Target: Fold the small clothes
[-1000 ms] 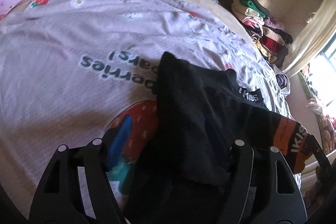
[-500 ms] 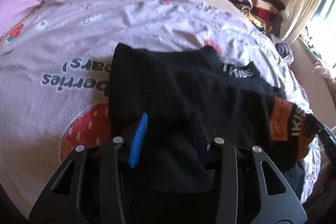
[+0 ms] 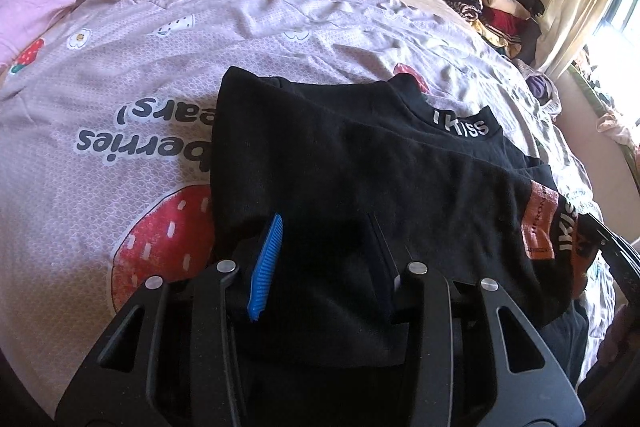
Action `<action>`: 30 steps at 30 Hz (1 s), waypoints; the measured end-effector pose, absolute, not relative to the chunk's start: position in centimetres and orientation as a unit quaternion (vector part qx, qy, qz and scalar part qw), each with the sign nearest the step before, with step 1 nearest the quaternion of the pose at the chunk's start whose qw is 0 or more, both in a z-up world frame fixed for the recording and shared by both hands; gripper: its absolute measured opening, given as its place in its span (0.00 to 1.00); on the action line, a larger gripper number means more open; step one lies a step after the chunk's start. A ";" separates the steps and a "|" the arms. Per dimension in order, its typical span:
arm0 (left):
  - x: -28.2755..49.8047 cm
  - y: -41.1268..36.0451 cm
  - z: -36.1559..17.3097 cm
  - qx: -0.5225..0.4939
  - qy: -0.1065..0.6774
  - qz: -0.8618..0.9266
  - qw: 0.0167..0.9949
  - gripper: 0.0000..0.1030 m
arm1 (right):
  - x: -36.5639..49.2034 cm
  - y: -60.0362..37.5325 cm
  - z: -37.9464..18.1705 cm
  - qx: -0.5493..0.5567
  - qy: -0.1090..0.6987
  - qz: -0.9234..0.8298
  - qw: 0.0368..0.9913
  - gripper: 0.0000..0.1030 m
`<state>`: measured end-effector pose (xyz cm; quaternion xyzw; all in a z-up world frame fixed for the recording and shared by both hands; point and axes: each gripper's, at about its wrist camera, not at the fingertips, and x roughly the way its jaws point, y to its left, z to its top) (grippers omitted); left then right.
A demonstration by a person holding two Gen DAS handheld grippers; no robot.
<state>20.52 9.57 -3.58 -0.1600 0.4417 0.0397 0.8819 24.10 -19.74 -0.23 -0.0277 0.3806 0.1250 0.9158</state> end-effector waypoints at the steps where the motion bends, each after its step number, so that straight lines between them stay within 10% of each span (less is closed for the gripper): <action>1: 20.5 9.6 -3.6 -0.160 0.442 0.039 0.882 0.33 | 24.2 -19.7 -0.4 -0.031 0.383 0.121 0.915 0.08; 30: 18.6 6.2 -3.4 -0.142 0.460 -0.003 0.877 0.55 | 21.5 -15.6 0.4 -0.039 0.372 0.220 0.901 0.54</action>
